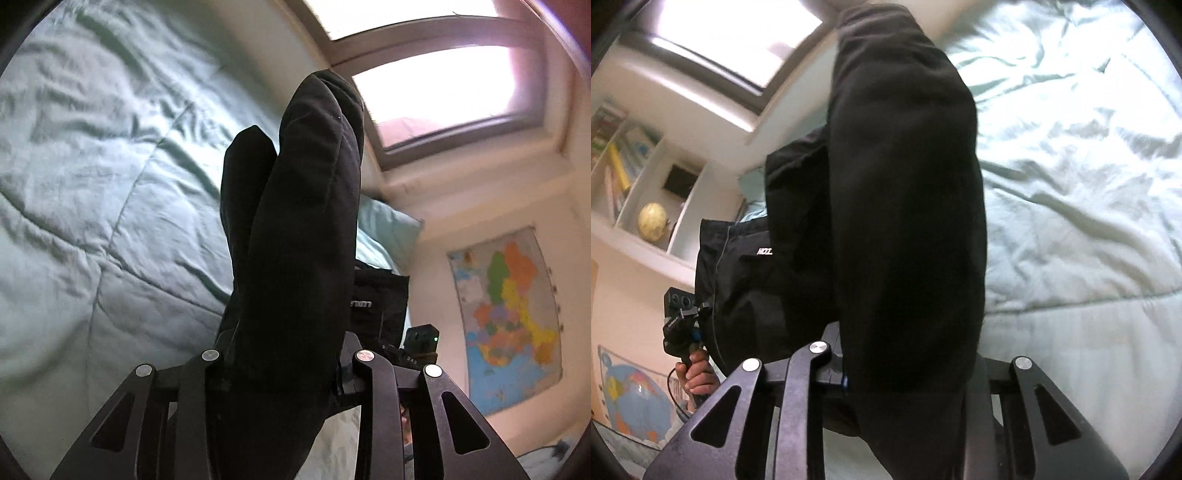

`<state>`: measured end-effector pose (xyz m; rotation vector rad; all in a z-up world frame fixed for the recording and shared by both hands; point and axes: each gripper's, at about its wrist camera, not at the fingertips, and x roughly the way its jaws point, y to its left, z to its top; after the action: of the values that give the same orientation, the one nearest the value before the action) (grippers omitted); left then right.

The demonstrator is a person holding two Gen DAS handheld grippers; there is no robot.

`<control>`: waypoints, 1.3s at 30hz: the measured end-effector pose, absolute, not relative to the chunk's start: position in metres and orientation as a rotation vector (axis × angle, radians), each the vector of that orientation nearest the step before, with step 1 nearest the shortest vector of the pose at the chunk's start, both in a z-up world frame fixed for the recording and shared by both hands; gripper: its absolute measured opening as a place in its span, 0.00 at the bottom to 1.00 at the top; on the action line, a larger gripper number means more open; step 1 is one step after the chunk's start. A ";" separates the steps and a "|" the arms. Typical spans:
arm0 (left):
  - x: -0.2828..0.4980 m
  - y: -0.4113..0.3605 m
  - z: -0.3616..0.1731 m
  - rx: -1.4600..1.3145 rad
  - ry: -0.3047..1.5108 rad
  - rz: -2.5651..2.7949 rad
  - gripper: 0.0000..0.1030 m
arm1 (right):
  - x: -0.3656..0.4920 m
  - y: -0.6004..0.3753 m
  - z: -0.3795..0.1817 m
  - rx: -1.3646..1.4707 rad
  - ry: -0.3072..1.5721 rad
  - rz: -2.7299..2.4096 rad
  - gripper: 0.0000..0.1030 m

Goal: Fold large clothes

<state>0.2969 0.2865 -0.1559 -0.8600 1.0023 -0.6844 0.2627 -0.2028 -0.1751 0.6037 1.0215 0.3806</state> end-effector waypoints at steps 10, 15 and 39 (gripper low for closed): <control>0.201 0.317 -0.154 -0.888 1.044 -0.686 0.34 | 0.170 -0.181 -0.150 0.591 1.079 0.364 0.31; 0.196 0.326 -0.218 -0.931 1.202 -0.570 0.37 | 0.168 -0.180 -0.206 0.614 1.222 0.234 0.31; 0.213 0.338 -0.174 -0.494 1.223 -0.427 0.64 | 0.152 -0.145 -0.180 0.371 1.178 0.073 0.79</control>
<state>0.2135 0.3378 -0.1740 -0.4936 1.2231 -0.4268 0.1519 -0.1454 -0.1797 0.3708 1.1783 0.0733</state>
